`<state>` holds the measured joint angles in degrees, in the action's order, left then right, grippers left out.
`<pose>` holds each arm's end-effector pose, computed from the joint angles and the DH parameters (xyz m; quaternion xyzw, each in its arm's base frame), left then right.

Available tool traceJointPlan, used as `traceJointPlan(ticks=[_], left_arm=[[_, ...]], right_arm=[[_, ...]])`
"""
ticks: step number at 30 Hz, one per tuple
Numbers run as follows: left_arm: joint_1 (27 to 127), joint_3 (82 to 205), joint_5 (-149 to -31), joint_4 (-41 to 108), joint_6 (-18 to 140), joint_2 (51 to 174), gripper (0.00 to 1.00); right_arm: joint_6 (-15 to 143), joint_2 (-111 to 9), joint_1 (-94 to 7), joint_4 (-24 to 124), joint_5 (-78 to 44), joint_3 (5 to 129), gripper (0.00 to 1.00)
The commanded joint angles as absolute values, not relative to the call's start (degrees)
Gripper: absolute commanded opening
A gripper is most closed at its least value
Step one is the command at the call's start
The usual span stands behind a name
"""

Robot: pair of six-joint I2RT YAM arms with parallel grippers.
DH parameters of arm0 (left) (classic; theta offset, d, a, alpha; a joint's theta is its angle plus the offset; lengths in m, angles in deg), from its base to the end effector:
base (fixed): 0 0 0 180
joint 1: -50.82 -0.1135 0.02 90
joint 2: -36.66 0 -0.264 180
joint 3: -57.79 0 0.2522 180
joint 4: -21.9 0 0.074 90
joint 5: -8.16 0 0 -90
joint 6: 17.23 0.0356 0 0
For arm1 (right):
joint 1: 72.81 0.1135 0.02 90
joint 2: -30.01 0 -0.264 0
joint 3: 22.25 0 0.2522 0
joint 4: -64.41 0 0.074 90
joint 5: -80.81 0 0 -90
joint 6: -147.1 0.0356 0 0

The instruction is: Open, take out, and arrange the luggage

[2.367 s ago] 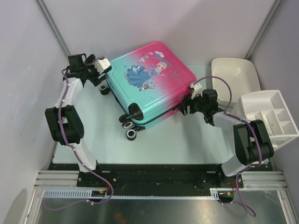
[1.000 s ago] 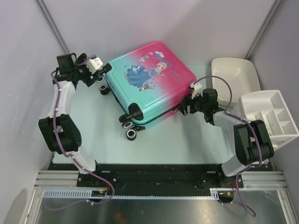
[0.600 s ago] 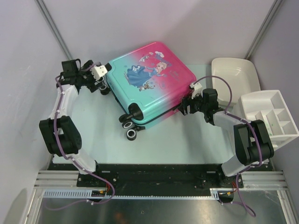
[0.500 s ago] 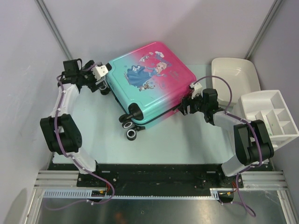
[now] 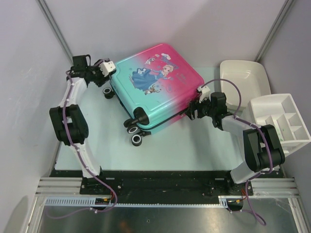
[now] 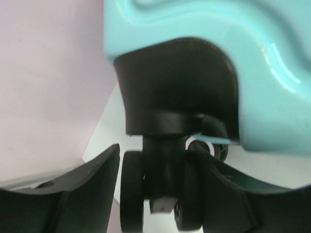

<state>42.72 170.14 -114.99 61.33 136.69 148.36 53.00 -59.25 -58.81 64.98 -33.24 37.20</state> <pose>0.4490 0.0442 0.2966 0.5135 0.7060 0.0355 0.4864 0.3151 0.0935 0.2001 -0.2368 0.8167 0.2217 0.4773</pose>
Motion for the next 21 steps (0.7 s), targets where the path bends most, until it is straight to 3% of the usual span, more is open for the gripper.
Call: traceJointPlan(ticks=[1,9,12,21], left_arm=[[43.2,173.7,-115.7,60.8,136.7,148.8,0.55],[42.6,165.4,-114.8,60.9,135.4,144.0,0.19],[42.1,161.5,-112.7,61.0,130.6,141.1,0.0],[41.0,155.1,-108.9,60.6,113.5,136.2,0.0]], right_arm=[[53.4,-58.6,-58.2,67.8,-33.7,40.0,0.81],[54.7,-61.0,-56.6,75.0,-33.2,40.9,0.82],[55.2,-63.8,-55.5,77.2,-33.3,42.8,0.82],[52.3,-71.7,-55.9,77.9,-37.6,55.0,0.83]])
